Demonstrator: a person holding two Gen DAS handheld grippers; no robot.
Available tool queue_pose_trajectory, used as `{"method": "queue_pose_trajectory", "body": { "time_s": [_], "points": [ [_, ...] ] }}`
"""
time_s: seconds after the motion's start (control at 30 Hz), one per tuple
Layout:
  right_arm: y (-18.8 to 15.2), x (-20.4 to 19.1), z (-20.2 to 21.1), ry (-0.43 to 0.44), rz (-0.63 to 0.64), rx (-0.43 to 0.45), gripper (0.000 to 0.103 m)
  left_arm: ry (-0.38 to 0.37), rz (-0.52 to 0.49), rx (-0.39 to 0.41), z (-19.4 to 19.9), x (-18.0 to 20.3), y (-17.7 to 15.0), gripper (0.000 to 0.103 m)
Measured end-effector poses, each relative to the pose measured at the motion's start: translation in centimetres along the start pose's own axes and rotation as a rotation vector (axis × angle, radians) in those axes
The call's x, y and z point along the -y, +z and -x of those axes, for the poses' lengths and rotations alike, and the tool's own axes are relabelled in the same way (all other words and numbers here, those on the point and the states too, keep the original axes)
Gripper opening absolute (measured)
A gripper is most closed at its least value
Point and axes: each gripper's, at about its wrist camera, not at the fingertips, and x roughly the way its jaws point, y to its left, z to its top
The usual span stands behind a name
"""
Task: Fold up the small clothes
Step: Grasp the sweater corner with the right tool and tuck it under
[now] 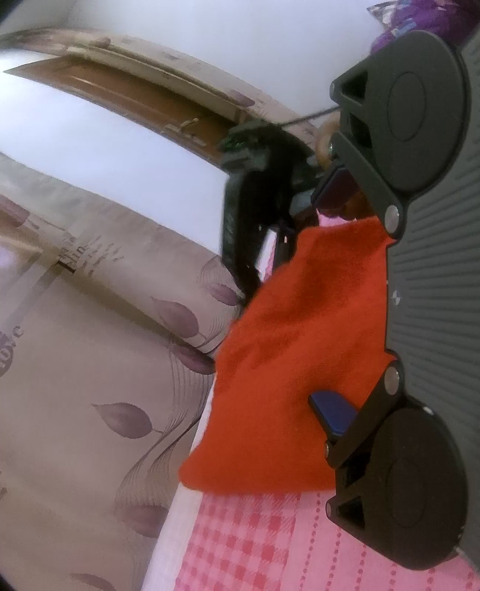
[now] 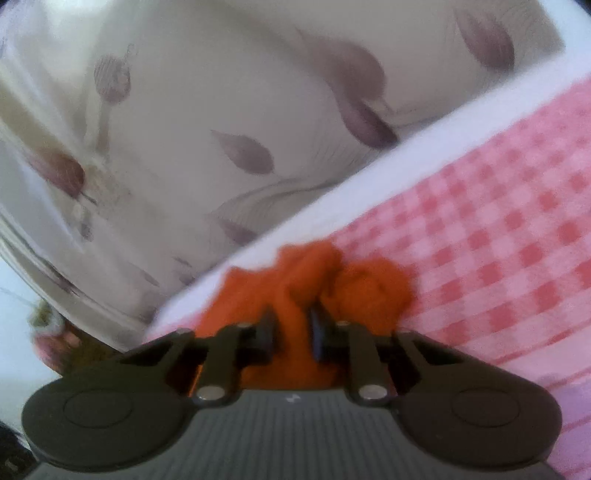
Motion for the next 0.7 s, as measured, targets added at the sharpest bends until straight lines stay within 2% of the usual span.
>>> {"method": "queue_pose_trajectory", "body": {
  "time_s": [0.1,0.13,0.23,0.3,0.33,0.43,0.53,0.63,0.7],
  "points": [
    [-0.2,1.4,1.2,0.199,-0.157,0.064,0.014,-0.002,0.007,-0.004,-0.1,-0.1,0.0,0.103],
    [-0.2,2.0,1.5,0.207,-0.173,0.083,0.014,-0.002,0.003,-0.006,-0.1,0.0,0.0,0.103],
    [-0.6,5.4,1.0,0.082,-0.24,0.046,0.014,-0.006,-0.011,-0.011,-0.2,0.2,0.0,0.103],
    [-0.2,5.8,0.9,0.066,-0.248,0.047,0.015,-0.002,-0.017,-0.013,-0.2,0.3,-0.1,0.103],
    [0.3,5.0,1.0,0.018,-0.182,0.06,0.016,0.0,-0.014,-0.013,-0.2,0.2,-0.1,0.103],
    [0.9,3.2,1.7,-0.007,-0.103,0.081,0.02,-0.003,-0.001,-0.011,-0.1,0.0,0.0,0.103],
    [0.2,-0.6,3.5,-0.087,0.107,0.161,0.02,-0.004,-0.007,-0.005,0.0,0.1,0.0,0.103],
    [-1.5,-4.3,3.7,-0.067,0.298,0.112,0.02,-0.005,-0.016,0.003,0.2,0.2,0.1,0.103],
    [-2.7,-5.4,3.0,-0.045,0.382,0.033,0.019,0.002,-0.016,0.007,0.3,0.2,0.1,0.103]
  ]
}}
